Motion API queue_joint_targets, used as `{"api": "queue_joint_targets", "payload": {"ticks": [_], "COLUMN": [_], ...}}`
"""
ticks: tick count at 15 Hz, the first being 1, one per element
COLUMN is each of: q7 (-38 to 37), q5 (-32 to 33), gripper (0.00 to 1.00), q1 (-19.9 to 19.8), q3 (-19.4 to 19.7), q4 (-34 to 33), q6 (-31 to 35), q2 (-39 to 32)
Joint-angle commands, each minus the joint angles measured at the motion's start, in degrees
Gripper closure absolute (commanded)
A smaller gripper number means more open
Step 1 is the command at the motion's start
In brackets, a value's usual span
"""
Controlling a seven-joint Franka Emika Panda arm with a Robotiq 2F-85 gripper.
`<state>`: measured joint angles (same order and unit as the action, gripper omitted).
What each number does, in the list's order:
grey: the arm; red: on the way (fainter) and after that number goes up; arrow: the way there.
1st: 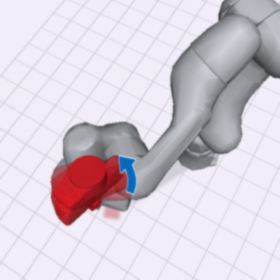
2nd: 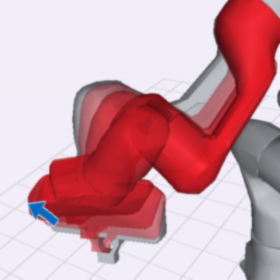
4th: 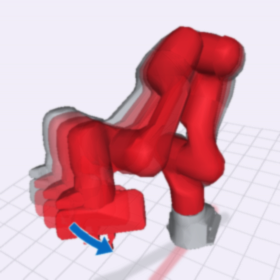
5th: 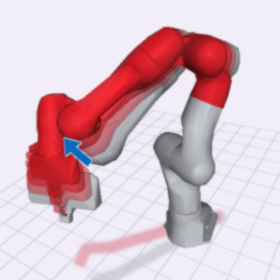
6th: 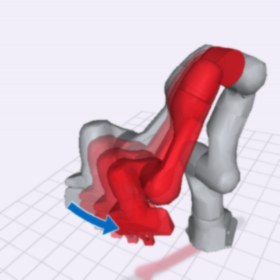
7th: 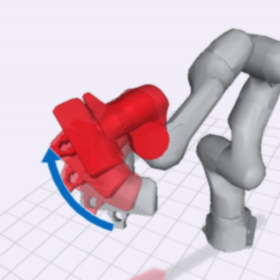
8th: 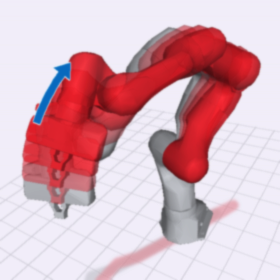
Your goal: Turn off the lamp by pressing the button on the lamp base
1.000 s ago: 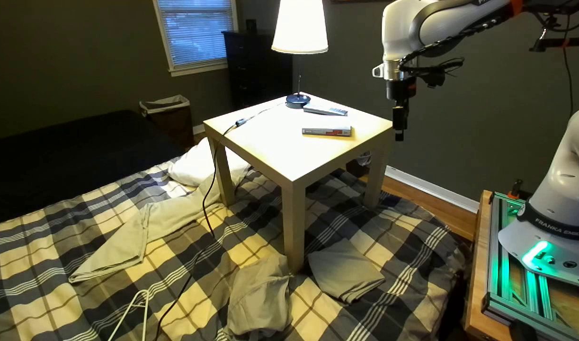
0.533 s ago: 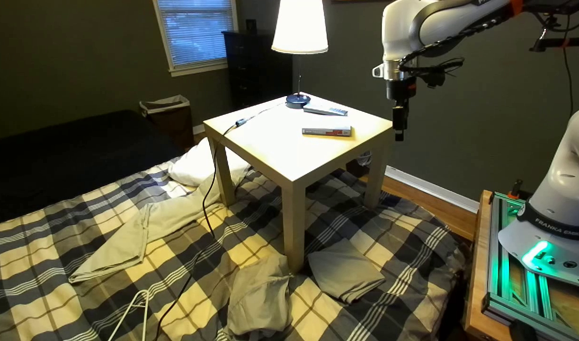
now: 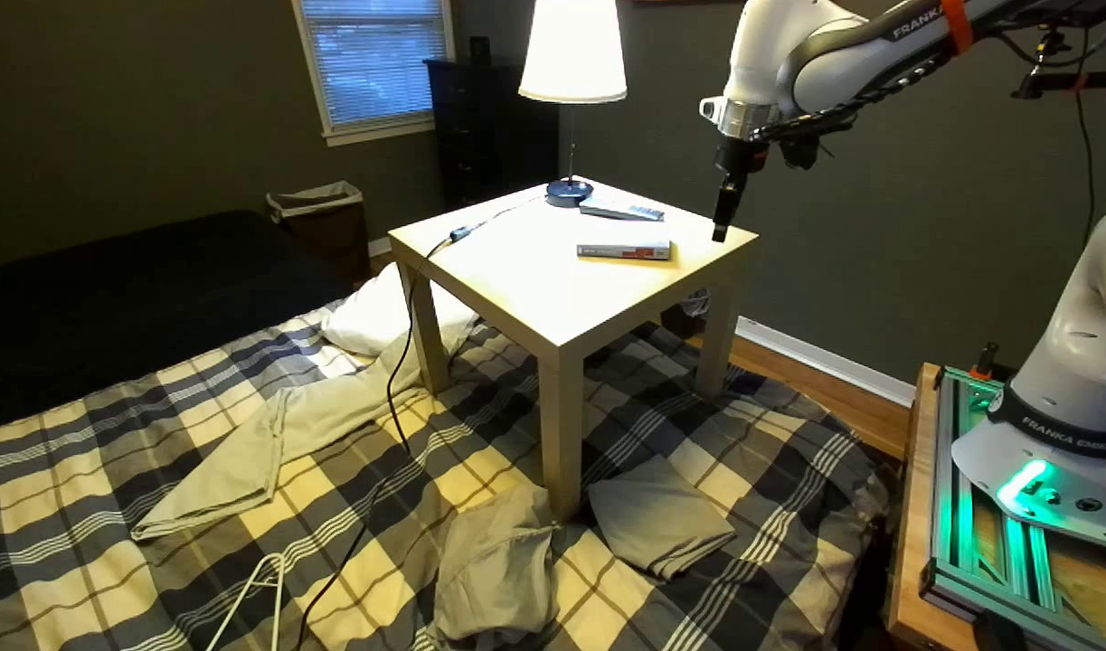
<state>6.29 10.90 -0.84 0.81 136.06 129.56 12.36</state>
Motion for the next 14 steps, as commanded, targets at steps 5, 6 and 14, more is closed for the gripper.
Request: {"api": "queue_joint_targets", "payload": {"ticks": [5,6,14], "q7": [0.82,0.45,2.54], "q5": [1.82,1.43,-5.91], "gripper": [0.26,0.32,0.96], "q1": [-5.22,-5.76,-8.51], "q3": [5.10,5.58,4.57], "q4": [-3.54,-4.27,-14.45], "q6": [27.66,31.21,52.87], "q2": [-9.60,-11.33,-26.50]}}
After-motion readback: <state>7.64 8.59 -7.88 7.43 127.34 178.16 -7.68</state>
